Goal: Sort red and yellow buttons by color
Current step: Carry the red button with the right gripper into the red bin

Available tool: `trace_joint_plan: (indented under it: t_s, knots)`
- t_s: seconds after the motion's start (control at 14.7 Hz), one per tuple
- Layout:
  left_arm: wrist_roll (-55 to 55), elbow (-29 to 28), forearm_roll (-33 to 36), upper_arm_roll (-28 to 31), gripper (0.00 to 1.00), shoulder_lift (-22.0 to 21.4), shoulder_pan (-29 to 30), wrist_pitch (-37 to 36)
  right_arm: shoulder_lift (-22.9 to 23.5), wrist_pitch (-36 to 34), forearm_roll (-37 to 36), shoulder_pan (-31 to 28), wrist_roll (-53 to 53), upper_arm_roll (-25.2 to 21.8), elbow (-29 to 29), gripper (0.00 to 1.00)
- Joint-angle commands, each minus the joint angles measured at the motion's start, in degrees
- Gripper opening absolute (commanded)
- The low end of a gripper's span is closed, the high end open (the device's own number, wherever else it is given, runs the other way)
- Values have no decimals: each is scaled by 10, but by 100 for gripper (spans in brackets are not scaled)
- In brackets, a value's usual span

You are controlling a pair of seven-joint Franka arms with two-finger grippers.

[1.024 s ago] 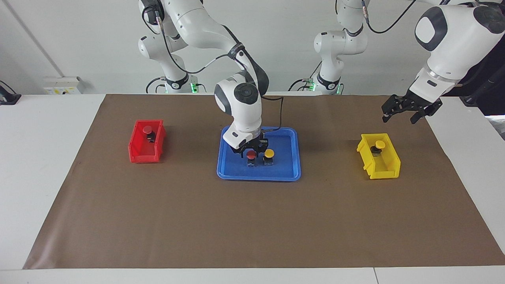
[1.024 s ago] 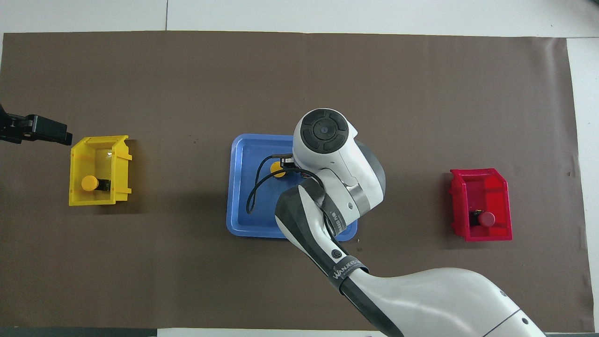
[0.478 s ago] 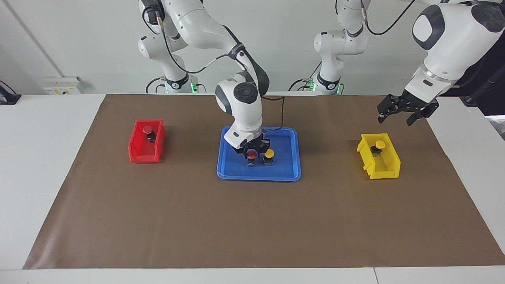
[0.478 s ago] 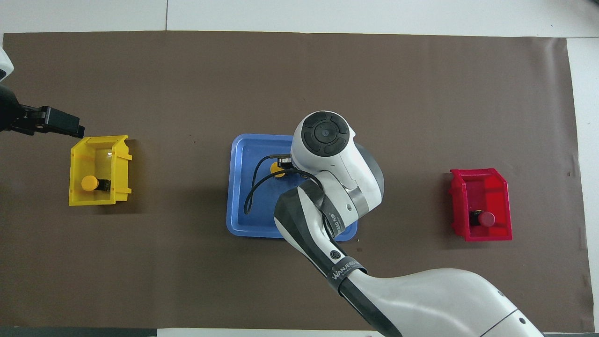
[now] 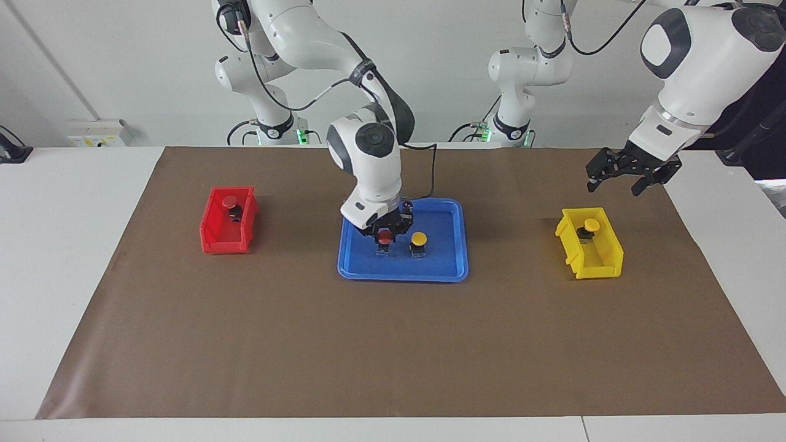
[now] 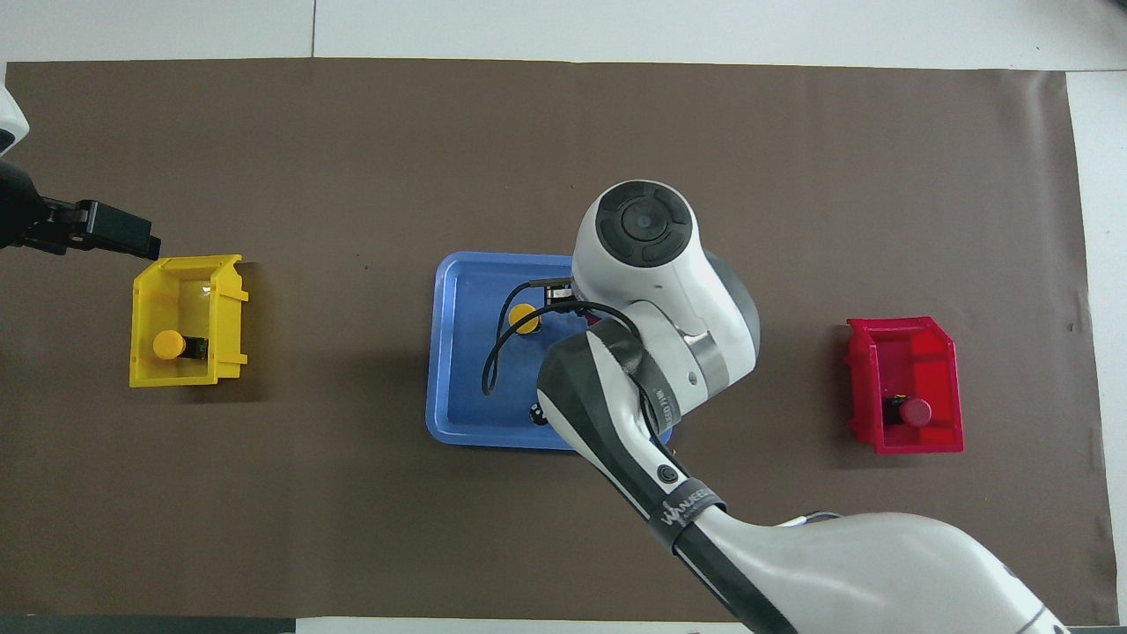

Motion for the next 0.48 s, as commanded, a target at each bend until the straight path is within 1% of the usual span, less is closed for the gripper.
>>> trace_joint_plan:
  t_s: [0.0, 0.14, 0.27, 0.41]
  knots:
    - [-4, -14, -1, 4, 100, -9, -6, 21, -92, -92, 11, -95, -107, 7, -20, 24]
    - [-4, -24, -1, 4, 100, -12, -18, 32, -132, -144, 11, -155, -186, 7, -36, 24]
    - [-29, -38, -1, 5, 100, -10, -49, 52, -162, -147, 11, -229, -280, 7, -65, 24]
    - [-144, -61, 0, 5, 99, 0, -123, 99, -191, -134, 22, -294, -371, 7, -114, 24]
